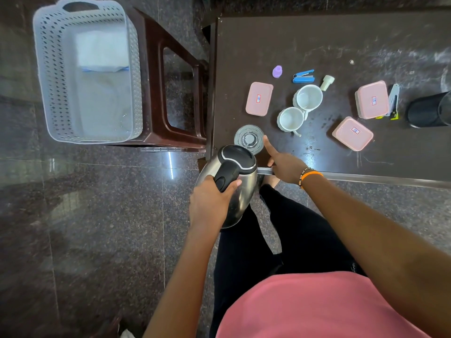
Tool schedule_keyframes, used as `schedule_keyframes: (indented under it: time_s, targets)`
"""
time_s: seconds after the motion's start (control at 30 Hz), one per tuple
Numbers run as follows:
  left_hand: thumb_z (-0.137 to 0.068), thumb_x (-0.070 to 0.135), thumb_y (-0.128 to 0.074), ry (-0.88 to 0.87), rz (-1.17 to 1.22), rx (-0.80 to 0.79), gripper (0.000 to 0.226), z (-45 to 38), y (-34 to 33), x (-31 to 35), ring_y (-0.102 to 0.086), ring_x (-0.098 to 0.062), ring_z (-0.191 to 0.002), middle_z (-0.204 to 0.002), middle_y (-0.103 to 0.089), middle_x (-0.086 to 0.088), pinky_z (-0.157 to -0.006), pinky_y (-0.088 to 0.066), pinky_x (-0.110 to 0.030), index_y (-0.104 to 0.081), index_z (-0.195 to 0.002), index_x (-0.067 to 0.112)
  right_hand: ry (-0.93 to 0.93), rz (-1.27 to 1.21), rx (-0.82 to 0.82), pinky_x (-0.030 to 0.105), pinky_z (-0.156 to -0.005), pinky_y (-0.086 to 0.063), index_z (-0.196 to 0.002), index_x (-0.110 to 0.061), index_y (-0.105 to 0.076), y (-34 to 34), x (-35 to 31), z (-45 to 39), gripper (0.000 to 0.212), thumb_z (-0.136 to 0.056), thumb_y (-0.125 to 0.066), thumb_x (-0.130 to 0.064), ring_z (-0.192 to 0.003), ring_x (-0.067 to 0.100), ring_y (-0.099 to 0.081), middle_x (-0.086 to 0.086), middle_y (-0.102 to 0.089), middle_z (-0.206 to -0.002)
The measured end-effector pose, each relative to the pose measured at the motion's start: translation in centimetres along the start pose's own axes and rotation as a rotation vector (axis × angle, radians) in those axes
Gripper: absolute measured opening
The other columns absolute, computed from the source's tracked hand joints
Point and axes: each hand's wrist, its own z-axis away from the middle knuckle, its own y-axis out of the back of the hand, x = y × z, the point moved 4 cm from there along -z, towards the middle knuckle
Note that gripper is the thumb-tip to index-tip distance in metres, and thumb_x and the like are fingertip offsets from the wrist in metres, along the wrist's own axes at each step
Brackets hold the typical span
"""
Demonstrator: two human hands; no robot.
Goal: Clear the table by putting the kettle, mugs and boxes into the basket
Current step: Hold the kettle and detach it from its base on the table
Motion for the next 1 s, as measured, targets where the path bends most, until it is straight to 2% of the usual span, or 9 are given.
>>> schedule_keyframes:
  time_s: [0.3,1.0]
  targets:
    - [-0.076,0.064,-0.058,0.034,-0.026,-0.001,0.057,0.2,0.2,0.5,-0.062,-0.033,-0.09,-0.094,-0.066,-0.01,-0.081,-0.053,-0.045,-0.057,-0.099,0.012,0.003,0.016,-0.006,0.047,-0.093,-0.05,-0.145,-0.031,0.018,0.1,-0.2,0.1,0.092,-0.084,-0.041,0.002,-0.101,0.036,-0.06,0.013,-0.063,-0.118]
    - [-0.078,0.06,-0.059,0.015,-0.075,-0.024,0.057,0.1,0.8,1.3,-0.062,-0.034,-0.094,-0.1,-0.066,-0.012,-0.084,-0.053,-0.046,-0.058,-0.105,0.01,0.009,0.023,-0.015,0.048,-0.094,-0.05,-0.146,-0.031,0.017,0.5,-0.3,0.2,0.091,-0.082,-0.038,0.005,-0.103,0.035,-0.059,0.012,-0.064,-0.118]
